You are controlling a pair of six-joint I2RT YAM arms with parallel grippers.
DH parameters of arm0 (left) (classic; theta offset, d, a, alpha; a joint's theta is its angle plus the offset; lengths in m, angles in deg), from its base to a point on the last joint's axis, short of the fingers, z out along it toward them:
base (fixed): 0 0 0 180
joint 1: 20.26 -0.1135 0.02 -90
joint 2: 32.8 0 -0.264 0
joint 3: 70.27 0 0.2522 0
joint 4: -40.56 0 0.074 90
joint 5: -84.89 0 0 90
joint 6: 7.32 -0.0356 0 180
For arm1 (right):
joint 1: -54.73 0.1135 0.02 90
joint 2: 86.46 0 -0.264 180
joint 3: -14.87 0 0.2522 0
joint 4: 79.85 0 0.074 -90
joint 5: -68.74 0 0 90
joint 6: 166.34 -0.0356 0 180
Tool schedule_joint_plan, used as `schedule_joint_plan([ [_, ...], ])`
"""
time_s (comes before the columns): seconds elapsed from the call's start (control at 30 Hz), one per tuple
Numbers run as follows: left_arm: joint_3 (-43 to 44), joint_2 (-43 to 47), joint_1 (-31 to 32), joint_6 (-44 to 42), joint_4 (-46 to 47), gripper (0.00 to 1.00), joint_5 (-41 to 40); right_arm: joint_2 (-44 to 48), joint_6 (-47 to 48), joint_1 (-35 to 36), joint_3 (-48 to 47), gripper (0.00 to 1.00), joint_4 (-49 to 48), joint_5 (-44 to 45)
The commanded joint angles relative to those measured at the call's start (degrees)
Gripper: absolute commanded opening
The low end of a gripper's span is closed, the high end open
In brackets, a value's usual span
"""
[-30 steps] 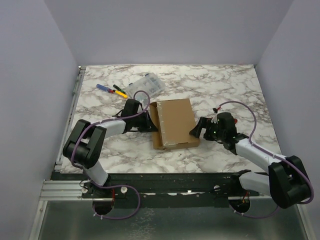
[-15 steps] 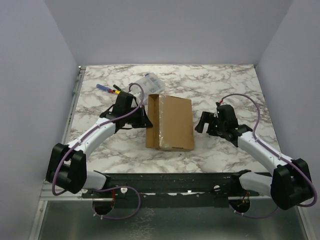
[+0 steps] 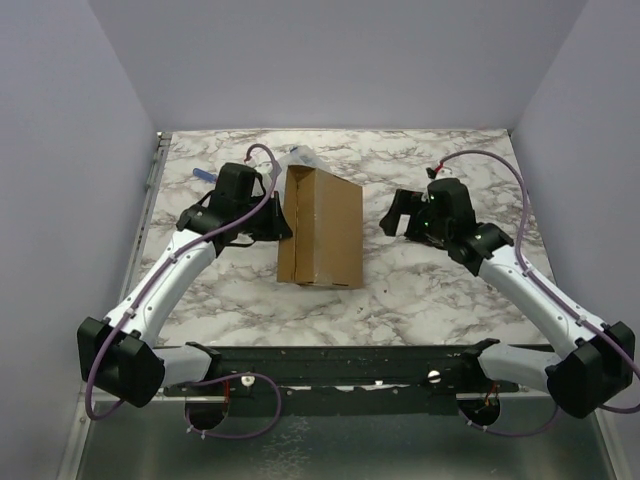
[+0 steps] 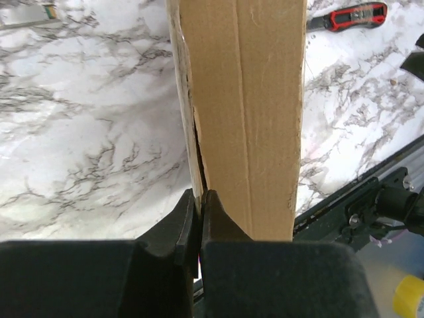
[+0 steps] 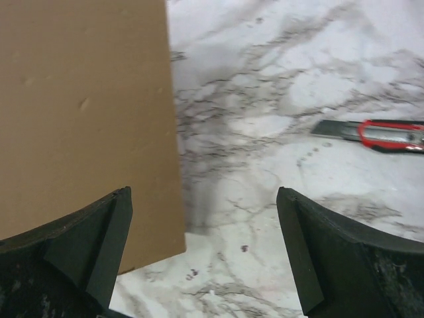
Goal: Unpack the express box
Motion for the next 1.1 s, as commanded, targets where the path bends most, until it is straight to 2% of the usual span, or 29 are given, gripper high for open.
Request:
schedule_joint_plan([
  [0.0, 4.8, 2.1, 0.0, -3.2, -6.8, 0.00, -5.5, -1.6, -3.8, 5.4, -2.4, 1.00, -3.6, -5.7],
  [0.23, 7.0, 1.8, -0.1, -3.1, -9.5, 0.00, -3.4, -4.1, -5.4, 16.8, -3.9, 1.00, -17.0, -9.4],
  [0.4, 9.0, 1.7, -0.1, -3.3, -10.9, 0.00, -2.8, -6.9, -5.3, 21.5, -6.6, 1.00, -19.5, -8.1],
  [0.53, 11.1, 1.1, -0.1, -3.7, -12.8, 0.00, -2.5, -8.6, -4.2, 24.8, -8.3, 1.00, -19.6, -3.4],
  [0.8, 11.8, 2.6, -0.1, -3.6, -13.2, 0.00, -2.2, -16.7, -4.3, 25.5, -14.9, 0.99, -13.8, 3.4],
  [1.07, 14.0, 3.2, -0.1, -5.2, -15.5, 0.00, -3.2, -17.0, -8.1, 25.3, -9.3, 0.93, -17.0, 6.8],
])
